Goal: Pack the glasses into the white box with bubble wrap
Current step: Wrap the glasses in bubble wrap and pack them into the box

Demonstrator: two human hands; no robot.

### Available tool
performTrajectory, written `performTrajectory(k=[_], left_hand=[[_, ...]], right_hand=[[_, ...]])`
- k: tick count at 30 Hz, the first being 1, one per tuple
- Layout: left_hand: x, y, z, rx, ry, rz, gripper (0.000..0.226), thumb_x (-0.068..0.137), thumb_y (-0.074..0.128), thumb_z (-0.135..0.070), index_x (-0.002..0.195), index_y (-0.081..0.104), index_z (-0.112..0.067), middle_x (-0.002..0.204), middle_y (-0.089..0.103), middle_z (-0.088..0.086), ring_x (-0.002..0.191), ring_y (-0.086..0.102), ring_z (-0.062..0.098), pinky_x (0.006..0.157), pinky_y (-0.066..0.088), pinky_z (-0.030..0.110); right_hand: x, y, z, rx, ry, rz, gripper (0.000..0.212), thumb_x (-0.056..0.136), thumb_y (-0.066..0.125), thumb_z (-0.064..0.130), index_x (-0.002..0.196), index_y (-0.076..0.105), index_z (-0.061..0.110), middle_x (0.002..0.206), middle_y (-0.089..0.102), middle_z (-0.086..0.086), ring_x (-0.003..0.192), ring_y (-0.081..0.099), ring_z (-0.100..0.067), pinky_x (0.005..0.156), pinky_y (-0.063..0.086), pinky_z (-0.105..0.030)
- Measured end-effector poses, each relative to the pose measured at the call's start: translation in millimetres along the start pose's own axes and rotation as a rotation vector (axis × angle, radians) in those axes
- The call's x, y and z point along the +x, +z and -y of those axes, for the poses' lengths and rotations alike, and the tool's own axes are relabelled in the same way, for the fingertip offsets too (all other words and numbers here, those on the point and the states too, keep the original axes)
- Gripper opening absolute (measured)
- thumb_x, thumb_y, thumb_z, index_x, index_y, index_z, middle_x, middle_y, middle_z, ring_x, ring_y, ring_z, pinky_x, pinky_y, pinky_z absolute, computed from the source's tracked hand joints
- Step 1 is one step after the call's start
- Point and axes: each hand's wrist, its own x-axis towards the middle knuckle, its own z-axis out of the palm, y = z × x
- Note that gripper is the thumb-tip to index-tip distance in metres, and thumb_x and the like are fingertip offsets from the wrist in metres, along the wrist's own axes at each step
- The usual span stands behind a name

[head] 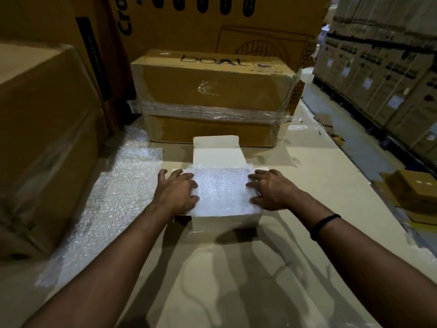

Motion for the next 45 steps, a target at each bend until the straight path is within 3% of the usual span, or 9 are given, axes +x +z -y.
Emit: performTrajectory(k=[4, 9, 16, 19, 22, 26, 34, 39, 45], left_hand=[[2, -7, -3, 0.018, 0.016, -0.010, 0.047, 0.087, 0.057, -0.054, 0.131, 0.056, -0.036, 0.152, 0.038, -0.011, 0.143, 0.026, 0.017, 0.113, 0.008, 0.051], [11, -9, -7, -0.060, 0.013, -0.064, 0.058, 0.088, 0.053, -0.028, 0.145, 0.042, -0.027, 0.156, 0.033, -0.005, 0.145, 0.023, 0.014, 0.115, 0.004, 0.047], [30, -8, -30, 0.034, 0.122, 0.089, 0.075, 0.082, 0.056, -0.014, 0.151, 0.029, -0.023, 0.156, 0.035, 0.000, 0.141, 0.032, 0.018, 0.116, 0.014, 0.047], [37, -4, -33, 0.024, 0.116, 0.112, 0.075, 0.083, 0.056, -0.015, 0.151, 0.026, -0.026, 0.156, 0.035, 0.000, 0.139, 0.036, 0.022, 0.108, 0.022, 0.045], [43, -7, -39, -0.047, 0.089, 0.104, 0.071, 0.084, 0.054, -0.013, 0.149, 0.032, -0.027, 0.149, 0.045, 0.003, 0.133, 0.042, 0.025, 0.103, 0.024, 0.042], [52, -10, -38, -0.121, 0.054, -0.056, 0.054, 0.086, 0.052, -0.012, 0.137, 0.053, -0.028, 0.130, 0.063, 0.001, 0.121, 0.051, 0.023, 0.103, 0.026, 0.041], [62, 6, -41, -0.096, 0.090, 0.125, 0.044, 0.094, 0.040, -0.026, 0.136, 0.052, -0.028, 0.132, 0.059, 0.003, 0.121, 0.050, 0.024, 0.099, 0.025, 0.043], [61, -5, -26, -0.106, 0.032, -0.086, 0.038, 0.096, 0.041, -0.028, 0.129, 0.059, -0.030, 0.120, 0.066, 0.000, 0.113, 0.051, 0.021, 0.093, 0.026, 0.039], [67, -10, -21, -0.009, 0.049, -0.089, 0.039, 0.095, 0.036, -0.035, 0.123, 0.062, -0.035, 0.113, 0.068, -0.003, 0.111, 0.047, 0.021, 0.091, 0.026, 0.041]], right_hand=[[6, -2, -3, 0.010, -0.025, 0.045, 0.054, 0.093, 0.045, 0.057, 0.140, 0.048, 0.029, 0.155, 0.034, 0.004, 0.146, 0.022, -0.017, 0.117, 0.017, -0.045], [22, -15, -6, 0.034, -0.064, -0.205, 0.046, 0.092, 0.056, 0.043, 0.133, 0.055, 0.023, 0.144, 0.050, 0.000, 0.134, 0.042, -0.017, 0.112, 0.028, -0.041], [51, -12, 7, -0.111, -0.086, -0.049, 0.060, 0.083, 0.060, 0.030, 0.140, 0.045, 0.017, 0.138, 0.053, -0.005, 0.124, 0.050, -0.025, 0.104, 0.036, -0.042], [56, -10, 12, -0.204, -0.078, -0.009, 0.045, 0.084, 0.056, 0.030, 0.128, 0.053, 0.020, 0.129, 0.058, -0.002, 0.117, 0.054, -0.022, 0.099, 0.033, -0.043], [58, -14, 14, -0.150, -0.066, 0.023, 0.035, 0.085, 0.054, 0.023, 0.120, 0.058, 0.022, 0.122, 0.062, -0.001, 0.111, 0.058, -0.020, 0.096, 0.033, -0.041], [59, -23, 11, 0.020, -0.060, -0.198, 0.048, 0.081, 0.052, 0.011, 0.128, 0.058, 0.023, 0.123, 0.066, 0.000, 0.109, 0.062, -0.020, 0.092, 0.043, -0.037], [69, -9, 20, 0.002, -0.108, -0.018, 0.037, 0.093, 0.048, 0.023, 0.129, 0.055, 0.022, 0.128, 0.062, -0.002, 0.116, 0.058, -0.023, 0.099, 0.039, -0.038], [57, -32, -7, 0.080, 0.055, -0.122, 0.045, 0.088, 0.051, 0.010, 0.128, 0.057, 0.030, 0.118, 0.067, 0.000, 0.109, 0.056, -0.020, 0.094, 0.038, -0.038], [56, -24, 0, -0.134, 0.050, 0.095, 0.034, 0.087, 0.050, 0.027, 0.120, 0.059, 0.032, 0.112, 0.065, 0.000, 0.115, 0.046, -0.023, 0.095, 0.028, -0.042]])
